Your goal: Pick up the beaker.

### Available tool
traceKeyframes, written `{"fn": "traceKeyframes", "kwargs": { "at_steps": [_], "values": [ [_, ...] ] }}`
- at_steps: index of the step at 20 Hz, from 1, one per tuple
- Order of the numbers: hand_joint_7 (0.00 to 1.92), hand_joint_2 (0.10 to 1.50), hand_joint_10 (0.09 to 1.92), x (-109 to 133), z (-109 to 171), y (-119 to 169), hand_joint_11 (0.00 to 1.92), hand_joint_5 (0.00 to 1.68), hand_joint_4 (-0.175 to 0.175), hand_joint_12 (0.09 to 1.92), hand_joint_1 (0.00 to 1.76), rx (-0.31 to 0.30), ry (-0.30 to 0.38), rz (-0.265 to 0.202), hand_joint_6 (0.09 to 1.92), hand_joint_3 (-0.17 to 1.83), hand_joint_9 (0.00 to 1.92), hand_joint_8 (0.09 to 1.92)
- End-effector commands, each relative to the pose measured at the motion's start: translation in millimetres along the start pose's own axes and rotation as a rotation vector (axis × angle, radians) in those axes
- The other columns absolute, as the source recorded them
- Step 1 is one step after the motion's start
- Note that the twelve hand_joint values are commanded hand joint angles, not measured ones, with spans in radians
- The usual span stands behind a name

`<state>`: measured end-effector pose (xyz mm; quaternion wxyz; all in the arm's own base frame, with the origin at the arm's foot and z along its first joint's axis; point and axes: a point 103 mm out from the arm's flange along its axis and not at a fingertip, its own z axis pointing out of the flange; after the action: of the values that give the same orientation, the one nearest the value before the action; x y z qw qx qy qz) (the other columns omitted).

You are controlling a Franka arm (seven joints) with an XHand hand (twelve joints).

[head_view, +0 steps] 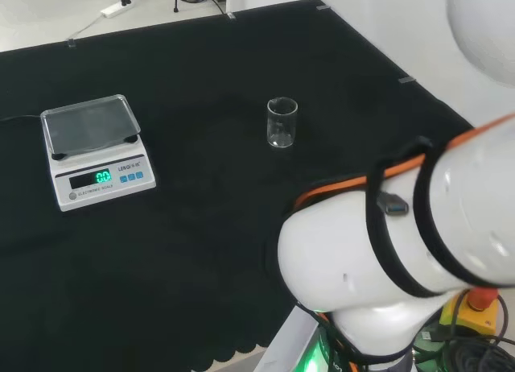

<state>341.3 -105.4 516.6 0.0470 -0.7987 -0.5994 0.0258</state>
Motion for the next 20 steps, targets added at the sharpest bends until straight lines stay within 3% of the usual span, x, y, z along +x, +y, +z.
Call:
{"fn": "traceKeyframes", "kwargs": {
  "at_steps": [1, 6, 8, 15, 20],
  "values": [
    [0.41, 0.7, 0.88, -16, 70, 79, 0.24, 0.34, -0.042, 1.46, 0.79, 0.101, -0.005, -0.027, 0.19, 0.1, 0.47, 0.81],
    [0.37, 0.69, 0.89, 5, 113, 98, 0.19, 0.32, -0.031, 1.48, 0.79, 0.173, -0.034, -0.069, 0.16, 0.11, 0.43, 0.81],
    [0.35, 0.68, 0.89, 11, 128, 105, 0.18, 0.31, -0.027, 1.49, 0.79, 0.192, -0.057, -0.063, 0.14, 0.11, 0.42, 0.81],
    [0.32, 0.66, 0.9, -1, 179, 137, 0.14, 0.28, -0.015, 1.51, 0.77, 0.273, -0.06, -0.038, 0.1, 0.1, 0.37, 0.81],
    [0.19, 0.65, 0.92, -21, 204, 159, 0.05, 0.19, 0.004, 1.54, 0.75, 0.323, -0.061, -0.04, 0.09, 0.1, 0.29, 0.79]
  ]
}}
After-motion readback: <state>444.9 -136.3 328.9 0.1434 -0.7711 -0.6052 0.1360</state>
